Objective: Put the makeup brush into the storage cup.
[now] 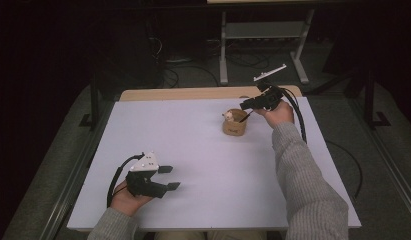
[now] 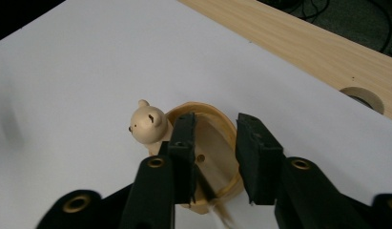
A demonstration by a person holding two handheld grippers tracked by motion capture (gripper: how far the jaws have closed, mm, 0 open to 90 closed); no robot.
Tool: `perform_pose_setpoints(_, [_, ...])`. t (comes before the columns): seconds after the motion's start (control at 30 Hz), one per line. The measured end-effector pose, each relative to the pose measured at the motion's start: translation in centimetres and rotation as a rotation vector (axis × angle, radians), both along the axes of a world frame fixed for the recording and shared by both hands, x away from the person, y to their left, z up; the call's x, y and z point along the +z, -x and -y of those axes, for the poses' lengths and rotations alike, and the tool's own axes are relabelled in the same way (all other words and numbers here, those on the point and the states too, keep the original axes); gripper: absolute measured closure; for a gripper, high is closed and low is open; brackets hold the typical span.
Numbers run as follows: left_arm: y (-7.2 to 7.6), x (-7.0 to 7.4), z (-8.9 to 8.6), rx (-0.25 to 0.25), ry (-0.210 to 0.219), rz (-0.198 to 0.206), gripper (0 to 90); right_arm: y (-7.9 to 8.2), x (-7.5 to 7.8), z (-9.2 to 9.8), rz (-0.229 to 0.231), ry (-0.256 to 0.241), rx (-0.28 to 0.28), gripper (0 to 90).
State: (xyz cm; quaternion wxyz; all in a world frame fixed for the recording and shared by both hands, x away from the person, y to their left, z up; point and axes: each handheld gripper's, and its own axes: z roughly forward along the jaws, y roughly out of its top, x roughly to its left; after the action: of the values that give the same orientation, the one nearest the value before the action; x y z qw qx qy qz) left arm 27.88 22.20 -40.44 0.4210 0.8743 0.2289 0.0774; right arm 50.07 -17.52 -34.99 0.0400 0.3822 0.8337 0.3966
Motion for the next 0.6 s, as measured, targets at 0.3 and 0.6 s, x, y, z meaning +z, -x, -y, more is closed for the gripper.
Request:
perform_pose_setpoints(0.3, [0.0, 0.0, 0.1, -0.003, -0.007, 0.005, 37.3, 0.9, 0.4, 1.4, 0.012, -0.048, -0.029, 53.9])
perform_pose_setpoints(0.6, [0.1, 0.0, 0.2, 0.012, 0.010, -0.003, 37.1, 2.1, 1.0, 2.5, 0.057, -0.060, -0.046, 47.4])
